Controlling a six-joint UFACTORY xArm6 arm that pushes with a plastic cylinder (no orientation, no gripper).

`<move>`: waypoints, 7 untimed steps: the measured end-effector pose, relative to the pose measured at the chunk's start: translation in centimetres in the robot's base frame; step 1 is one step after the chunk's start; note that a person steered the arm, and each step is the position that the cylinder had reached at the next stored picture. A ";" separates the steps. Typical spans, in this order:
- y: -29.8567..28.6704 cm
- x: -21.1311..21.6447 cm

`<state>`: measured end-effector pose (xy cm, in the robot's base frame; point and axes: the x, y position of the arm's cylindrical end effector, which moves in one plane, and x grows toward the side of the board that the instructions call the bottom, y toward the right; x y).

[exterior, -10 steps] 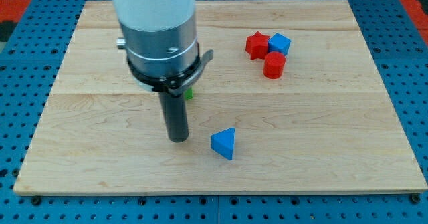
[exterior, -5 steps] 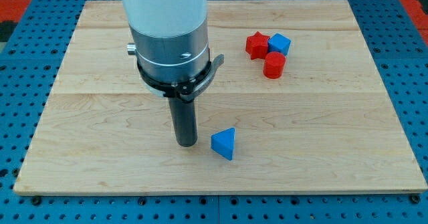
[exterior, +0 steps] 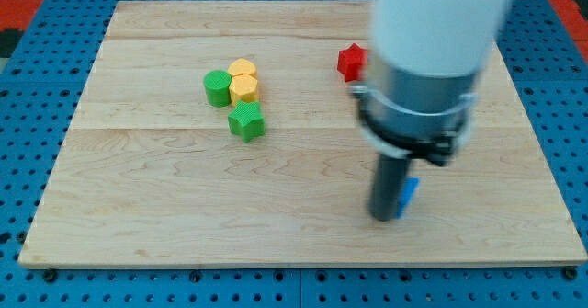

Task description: Push the triangle towards the bottom right

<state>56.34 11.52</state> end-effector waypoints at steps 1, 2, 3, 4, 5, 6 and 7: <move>4.4 -0.2; -2.0 0.3; -4.6 -4.2; 1.7 -6.6; 4.8 -5.0; 4.8 -2.7; 2.6 -8.7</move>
<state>47.68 14.09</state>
